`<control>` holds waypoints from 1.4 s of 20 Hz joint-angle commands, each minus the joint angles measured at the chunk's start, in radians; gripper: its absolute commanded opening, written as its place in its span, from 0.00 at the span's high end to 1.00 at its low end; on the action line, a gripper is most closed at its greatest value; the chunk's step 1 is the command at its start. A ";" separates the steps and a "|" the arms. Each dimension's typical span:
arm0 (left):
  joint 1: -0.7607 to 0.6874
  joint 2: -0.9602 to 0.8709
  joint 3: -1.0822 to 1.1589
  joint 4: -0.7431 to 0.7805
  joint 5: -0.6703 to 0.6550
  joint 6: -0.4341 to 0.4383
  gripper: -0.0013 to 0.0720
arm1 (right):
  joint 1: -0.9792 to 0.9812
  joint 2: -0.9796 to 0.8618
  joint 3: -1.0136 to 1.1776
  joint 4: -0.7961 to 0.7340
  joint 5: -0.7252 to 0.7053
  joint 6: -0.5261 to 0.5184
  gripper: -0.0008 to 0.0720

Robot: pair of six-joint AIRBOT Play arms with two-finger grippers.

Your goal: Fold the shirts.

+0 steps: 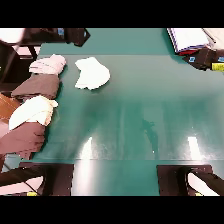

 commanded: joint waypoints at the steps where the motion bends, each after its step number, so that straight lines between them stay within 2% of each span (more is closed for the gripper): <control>1: 0.045 -0.151 -0.002 0.076 -0.064 -0.126 0.30 | -0.001 0.000 -0.001 0.000 -0.002 0.001 0.97; 7: 0.058 -0.438 -0.002 -0.009 -0.051 -0.139 0.30 | -0.001 0.000 -0.001 0.000 0.000 0.001 0.97; 13: 0.058 -0.486 0.021 -0.030 -0.038 -0.140 0.31 | -0.001 0.000 0.000 0.000 -0.003 0.001 0.97; 15: 0.058 -0.486 0.076 -0.028 -0.068 -0.136 0.93 | -0.001 0.000 0.000 0.000 -0.002 0.001 0.97; 19: 0.058 -0.469 0.319 -0.011 -0.177 -0.127 0.95 | -0.001 0.000 0.071 -0.007 0.000 0.000 0.97; 20: 0.058 -0.435 0.374 -0.012 -0.183 -0.102 0.95 | -0.001 0.000 0.111 -0.007 0.003 0.000 0.97; 23: 0.058 -0.240 0.384 -0.009 -0.147 -0.016 0.95 | -0.001 0.000 0.235 -0.008 0.017 0.000 0.97; 25: 0.057 -0.105 0.382 -0.006 -0.196 0.024 0.95 | -0.001 0.000 0.311 -0.008 0.021 0.000 0.97; 28: 0.020 0.031 0.382 -0.005 -0.307 0.041 0.95 | -0.001 0.000 0.401 -0.008 0.020 0.001 0.97</control>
